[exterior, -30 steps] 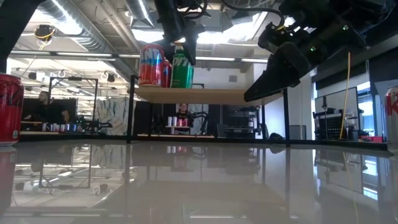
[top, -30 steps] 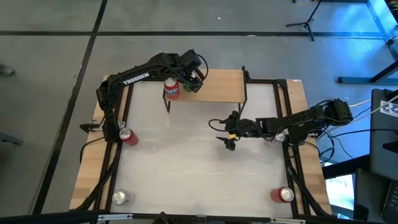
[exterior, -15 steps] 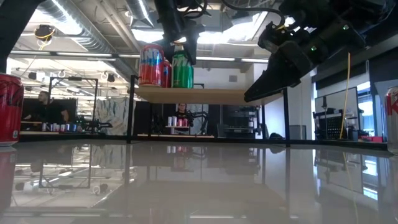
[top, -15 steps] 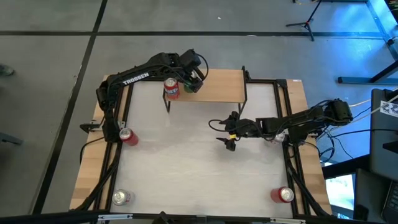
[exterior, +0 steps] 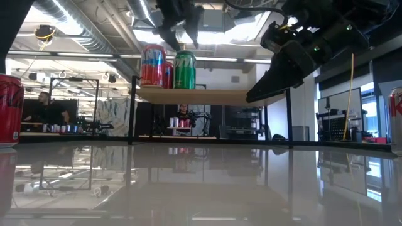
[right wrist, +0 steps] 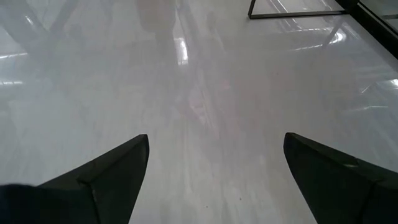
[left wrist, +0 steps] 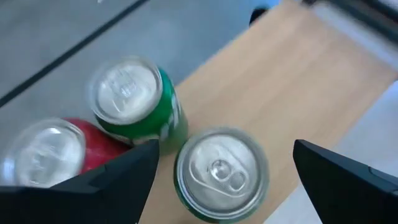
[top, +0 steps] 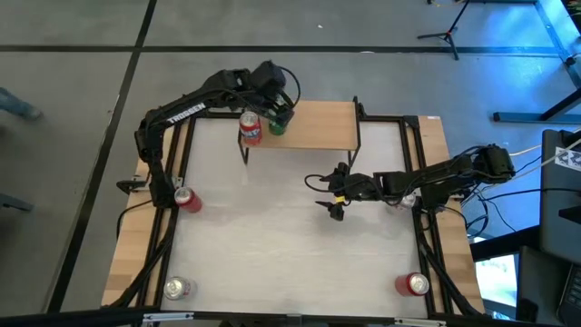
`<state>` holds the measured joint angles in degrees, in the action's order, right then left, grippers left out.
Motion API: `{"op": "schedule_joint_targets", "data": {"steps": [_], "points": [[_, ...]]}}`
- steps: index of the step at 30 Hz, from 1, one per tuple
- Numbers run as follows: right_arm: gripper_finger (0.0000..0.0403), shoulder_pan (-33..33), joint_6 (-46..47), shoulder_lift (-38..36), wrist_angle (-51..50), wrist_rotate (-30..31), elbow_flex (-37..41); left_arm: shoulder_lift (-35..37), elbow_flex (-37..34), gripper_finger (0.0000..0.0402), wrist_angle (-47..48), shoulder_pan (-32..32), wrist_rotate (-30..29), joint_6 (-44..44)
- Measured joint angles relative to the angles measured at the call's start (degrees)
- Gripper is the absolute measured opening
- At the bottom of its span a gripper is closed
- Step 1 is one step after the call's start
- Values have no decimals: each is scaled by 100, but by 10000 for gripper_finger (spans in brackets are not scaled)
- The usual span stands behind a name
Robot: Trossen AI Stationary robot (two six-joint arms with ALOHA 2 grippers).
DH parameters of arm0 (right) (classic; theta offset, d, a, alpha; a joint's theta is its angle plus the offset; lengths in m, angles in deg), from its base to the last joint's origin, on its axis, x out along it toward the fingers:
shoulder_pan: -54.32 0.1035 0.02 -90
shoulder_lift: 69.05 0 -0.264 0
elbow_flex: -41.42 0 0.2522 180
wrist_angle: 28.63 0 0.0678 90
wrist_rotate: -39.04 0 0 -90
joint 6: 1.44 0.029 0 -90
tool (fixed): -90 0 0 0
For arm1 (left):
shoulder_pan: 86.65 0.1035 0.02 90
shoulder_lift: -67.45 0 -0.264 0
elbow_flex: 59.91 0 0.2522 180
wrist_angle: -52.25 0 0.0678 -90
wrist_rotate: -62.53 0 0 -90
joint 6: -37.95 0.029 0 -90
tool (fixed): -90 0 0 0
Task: Place canned beverage on shelf
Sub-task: Adjust the red soda can on the shelf
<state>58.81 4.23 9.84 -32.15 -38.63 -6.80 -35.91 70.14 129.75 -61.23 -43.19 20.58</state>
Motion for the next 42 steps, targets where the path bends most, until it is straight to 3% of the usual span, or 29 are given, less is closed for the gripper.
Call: {"op": "schedule_joint_targets", "data": {"steps": [9,15,18,22,25,29,35,42], "points": [[370,0,-17,0,23,-98,0,649,129,359,180,-717,-139,168],[370,-2,-22,0,42,-96,1,844,-1,359,775,-1778,-827,24],[370,-2,-22,0,40,-96,0,844,-208,359,1350,-2352,-1531,-442],[370,-2,-22,0,39,-95,0,849,-750,359,1914,-3020,-2703,-1312],[370,-2,-22,0,37,-94,0,849,-1283,359,2042,-3437,-3321,-1852],[370,-2,-24,0,37,-94,0,849,-2127,359,2038,-3853,-3901,-1947],[370,-2,-24,0,52,-91,0,841,-3367,359,2022,-4154,-4361,-1671],[370,-2,-121,0,265,-94,0,841,-4025,359,1914,-4004,-4765,-1354]]}}
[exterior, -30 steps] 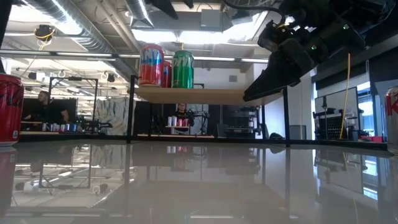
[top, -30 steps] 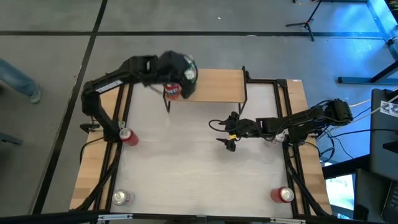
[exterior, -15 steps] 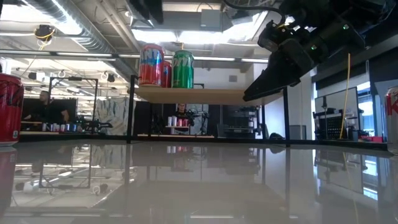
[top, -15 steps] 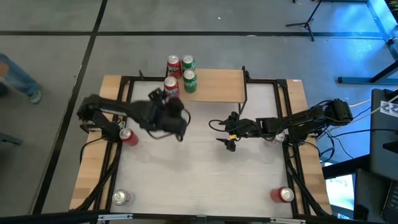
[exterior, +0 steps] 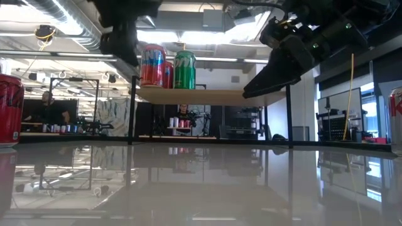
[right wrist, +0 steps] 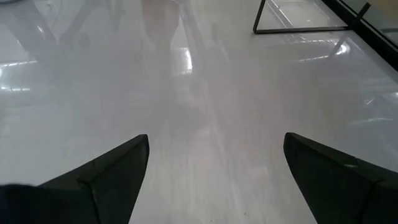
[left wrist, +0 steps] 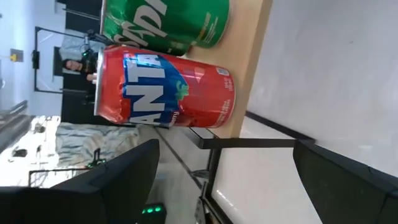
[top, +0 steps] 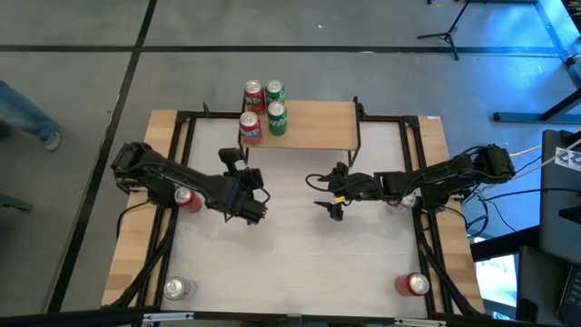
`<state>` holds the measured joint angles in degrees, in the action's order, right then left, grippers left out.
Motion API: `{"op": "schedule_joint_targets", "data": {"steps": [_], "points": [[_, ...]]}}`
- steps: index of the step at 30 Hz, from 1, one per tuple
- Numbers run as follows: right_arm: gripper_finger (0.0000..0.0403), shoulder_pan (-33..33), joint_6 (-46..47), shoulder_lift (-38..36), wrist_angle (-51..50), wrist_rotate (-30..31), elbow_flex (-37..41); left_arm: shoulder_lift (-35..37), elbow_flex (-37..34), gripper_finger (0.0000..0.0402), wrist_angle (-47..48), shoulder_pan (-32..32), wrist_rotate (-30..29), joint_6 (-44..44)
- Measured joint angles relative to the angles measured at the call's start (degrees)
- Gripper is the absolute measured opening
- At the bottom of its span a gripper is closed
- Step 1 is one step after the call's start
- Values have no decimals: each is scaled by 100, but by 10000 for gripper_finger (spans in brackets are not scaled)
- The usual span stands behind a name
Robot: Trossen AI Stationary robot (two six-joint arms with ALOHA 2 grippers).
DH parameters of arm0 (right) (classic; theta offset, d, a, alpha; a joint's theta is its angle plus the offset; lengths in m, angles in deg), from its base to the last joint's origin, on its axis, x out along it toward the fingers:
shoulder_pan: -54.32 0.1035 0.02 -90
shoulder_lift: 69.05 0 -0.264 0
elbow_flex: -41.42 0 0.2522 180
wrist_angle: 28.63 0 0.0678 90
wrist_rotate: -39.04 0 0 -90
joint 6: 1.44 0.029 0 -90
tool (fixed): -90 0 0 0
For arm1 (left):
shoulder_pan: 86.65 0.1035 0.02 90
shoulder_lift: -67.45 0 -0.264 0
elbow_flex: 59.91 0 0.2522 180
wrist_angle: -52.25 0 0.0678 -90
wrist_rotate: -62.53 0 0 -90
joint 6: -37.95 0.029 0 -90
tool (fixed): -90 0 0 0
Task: Place canned beverage on shelf
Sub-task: Adjust the red soda can on the shelf
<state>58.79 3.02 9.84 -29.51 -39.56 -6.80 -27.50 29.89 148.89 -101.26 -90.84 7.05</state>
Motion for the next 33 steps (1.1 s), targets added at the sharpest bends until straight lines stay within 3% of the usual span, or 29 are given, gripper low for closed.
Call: {"op": "schedule_joint_targets", "data": {"steps": [21,33], "points": [[370,0,3,0,-96,-52,2,0,-169,359,-646,1084,-712,627],[370,0,6,0,-101,-52,2,0,-169,359,-973,1455,-763,1063]]}}
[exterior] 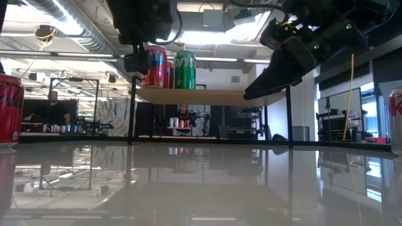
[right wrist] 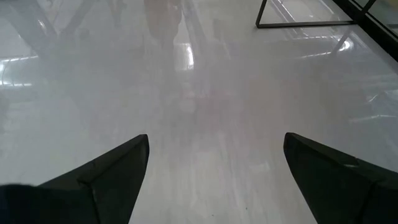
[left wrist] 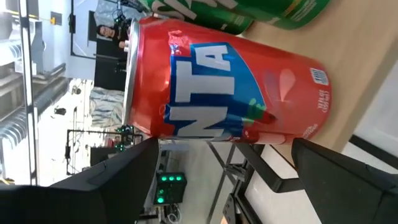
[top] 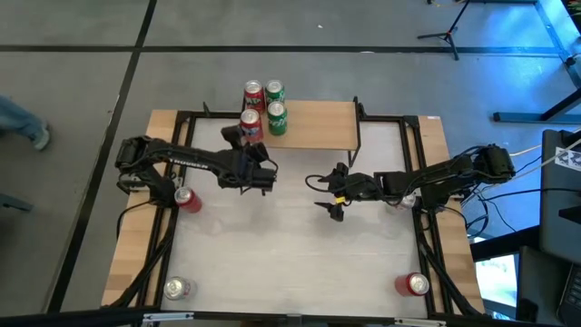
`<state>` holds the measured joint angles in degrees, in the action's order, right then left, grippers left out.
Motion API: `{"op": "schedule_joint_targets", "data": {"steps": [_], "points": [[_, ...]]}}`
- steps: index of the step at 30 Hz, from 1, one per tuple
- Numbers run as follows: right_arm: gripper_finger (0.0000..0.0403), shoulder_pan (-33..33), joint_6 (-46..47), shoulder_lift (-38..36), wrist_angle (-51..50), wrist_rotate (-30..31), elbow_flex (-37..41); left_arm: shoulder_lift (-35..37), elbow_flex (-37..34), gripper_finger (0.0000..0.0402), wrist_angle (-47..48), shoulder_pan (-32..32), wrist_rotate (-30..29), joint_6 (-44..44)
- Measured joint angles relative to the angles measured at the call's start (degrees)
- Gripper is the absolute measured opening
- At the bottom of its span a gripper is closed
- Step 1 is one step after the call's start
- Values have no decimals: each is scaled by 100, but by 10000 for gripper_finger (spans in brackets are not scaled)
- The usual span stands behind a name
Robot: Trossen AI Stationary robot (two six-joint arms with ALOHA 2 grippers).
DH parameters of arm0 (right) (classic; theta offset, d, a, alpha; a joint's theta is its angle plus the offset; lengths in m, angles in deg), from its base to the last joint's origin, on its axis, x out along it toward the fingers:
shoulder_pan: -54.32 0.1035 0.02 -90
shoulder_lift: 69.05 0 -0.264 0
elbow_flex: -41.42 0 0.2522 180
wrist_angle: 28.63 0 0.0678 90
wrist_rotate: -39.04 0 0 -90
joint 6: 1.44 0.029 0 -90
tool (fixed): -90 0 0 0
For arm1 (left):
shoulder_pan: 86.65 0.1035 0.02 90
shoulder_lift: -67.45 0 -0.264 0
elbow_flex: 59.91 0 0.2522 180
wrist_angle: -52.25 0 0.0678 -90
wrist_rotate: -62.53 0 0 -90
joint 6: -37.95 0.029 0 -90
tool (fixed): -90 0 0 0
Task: Place canned beverage on shelf
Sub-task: Adjust the red soda can on the shelf
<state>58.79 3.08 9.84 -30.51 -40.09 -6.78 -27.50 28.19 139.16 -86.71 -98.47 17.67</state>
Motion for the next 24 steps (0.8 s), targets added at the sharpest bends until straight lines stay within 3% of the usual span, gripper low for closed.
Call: {"op": "schedule_joint_targets", "data": {"steps": [8,14,24], "points": [[370,0,-7,0,2,0,0,0,0,359,-62,170,4,-1],[370,0,-10,0,0,0,-2,0,-4,359,-63,52,489,0],[370,0,-14,0,-2,0,0,0,-4,359,-172,-307,148,0]]}}
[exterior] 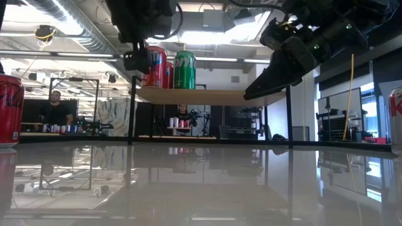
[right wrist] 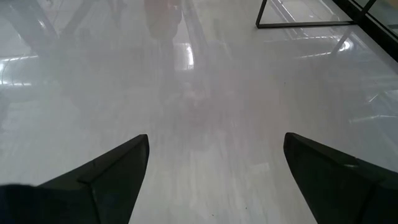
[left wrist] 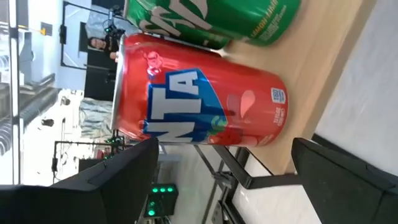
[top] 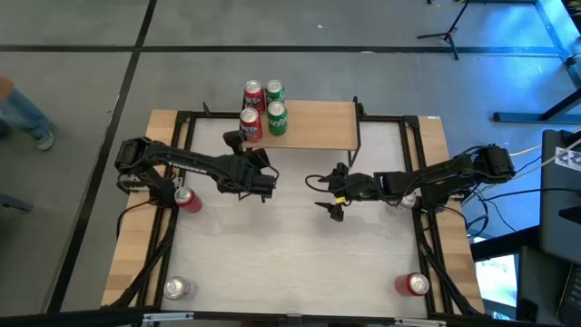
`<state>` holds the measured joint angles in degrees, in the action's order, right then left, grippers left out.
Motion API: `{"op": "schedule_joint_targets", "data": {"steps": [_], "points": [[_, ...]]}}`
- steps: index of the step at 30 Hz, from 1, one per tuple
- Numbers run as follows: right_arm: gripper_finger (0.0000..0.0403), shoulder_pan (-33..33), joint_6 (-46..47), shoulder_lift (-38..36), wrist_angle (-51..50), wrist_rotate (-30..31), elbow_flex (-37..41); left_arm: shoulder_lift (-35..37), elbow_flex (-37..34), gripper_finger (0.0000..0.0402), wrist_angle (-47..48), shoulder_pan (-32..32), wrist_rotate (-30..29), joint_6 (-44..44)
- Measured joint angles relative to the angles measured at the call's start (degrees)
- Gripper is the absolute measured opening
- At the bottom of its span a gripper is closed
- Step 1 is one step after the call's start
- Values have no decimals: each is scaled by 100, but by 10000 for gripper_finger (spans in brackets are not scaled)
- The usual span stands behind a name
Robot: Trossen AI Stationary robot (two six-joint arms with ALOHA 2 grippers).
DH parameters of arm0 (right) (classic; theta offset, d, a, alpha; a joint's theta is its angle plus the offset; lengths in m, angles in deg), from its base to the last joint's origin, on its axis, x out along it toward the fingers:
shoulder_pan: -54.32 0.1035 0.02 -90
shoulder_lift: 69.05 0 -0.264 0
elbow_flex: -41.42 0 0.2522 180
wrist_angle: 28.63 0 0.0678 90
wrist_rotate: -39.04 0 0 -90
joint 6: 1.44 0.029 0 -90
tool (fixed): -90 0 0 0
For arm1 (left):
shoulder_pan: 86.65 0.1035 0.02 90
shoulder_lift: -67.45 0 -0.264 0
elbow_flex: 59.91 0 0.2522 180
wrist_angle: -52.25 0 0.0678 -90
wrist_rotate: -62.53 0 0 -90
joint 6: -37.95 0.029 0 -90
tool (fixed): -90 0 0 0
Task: Place canned beverage on shelf
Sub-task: Adjust the red soda can on the shelf
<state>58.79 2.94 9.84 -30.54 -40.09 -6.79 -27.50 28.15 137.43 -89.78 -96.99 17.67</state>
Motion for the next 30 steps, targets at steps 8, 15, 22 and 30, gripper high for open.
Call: {"op": "schedule_joint_targets", "data": {"steps": [8,15,22,30], "points": [[370,0,-20,0,1,51,-2,0,0,359,-667,274,-44,734],[370,0,-22,0,0,53,-2,0,0,359,-1007,612,-25,1171],[370,0,-23,0,0,55,-2,0,0,359,-1067,756,-16,1191],[370,0,-22,0,0,57,0,0,0,359,-1045,687,2,1200]]}}
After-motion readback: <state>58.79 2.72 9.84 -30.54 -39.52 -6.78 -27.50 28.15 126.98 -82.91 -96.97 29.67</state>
